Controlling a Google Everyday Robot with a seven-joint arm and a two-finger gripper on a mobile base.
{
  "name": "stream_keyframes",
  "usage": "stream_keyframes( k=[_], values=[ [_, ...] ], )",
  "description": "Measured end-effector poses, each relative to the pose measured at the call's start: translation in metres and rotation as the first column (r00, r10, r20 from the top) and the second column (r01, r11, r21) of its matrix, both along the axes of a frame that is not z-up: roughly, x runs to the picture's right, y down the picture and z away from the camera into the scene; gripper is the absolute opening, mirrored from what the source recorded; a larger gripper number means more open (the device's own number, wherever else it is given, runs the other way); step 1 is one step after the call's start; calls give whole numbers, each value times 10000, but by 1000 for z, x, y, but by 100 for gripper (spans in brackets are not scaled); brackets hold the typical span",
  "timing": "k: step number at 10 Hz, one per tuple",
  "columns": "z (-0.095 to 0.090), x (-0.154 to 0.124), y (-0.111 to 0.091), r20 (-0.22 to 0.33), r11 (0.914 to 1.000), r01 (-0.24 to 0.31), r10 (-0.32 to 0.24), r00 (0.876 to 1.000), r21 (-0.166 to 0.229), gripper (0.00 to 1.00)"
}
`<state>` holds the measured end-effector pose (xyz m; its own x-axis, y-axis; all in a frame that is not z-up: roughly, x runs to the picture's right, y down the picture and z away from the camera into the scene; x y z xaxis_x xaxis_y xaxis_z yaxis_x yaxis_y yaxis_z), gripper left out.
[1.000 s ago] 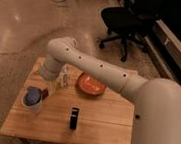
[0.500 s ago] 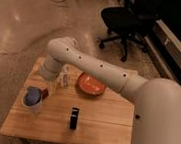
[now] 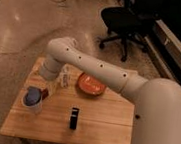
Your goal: Knock the eraser over
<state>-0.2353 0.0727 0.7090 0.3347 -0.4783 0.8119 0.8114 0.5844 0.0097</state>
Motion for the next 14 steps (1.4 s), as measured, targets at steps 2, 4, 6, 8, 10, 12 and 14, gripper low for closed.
stream_keyframes(
  k=[2, 4, 6, 8, 10, 12, 14],
  values=[
    [0, 0, 0, -2, 10000, 2, -2, 10000, 4, 80],
    [0, 0, 0, 0, 10000, 0, 0, 10000, 0, 80],
    [0, 0, 0, -6, 10000, 7, -7, 10000, 4, 80],
    [2, 8, 2, -77, 10000, -36, 36, 10000, 17, 80],
    [5, 26, 2, -166, 9996, -269, 270, 9995, 54, 80],
    [10, 50, 7, -214, 9984, -563, 564, 9982, 64, 80],
    [15, 78, 13, -319, 9954, -959, 957, 9949, -22, 80]
  ],
)
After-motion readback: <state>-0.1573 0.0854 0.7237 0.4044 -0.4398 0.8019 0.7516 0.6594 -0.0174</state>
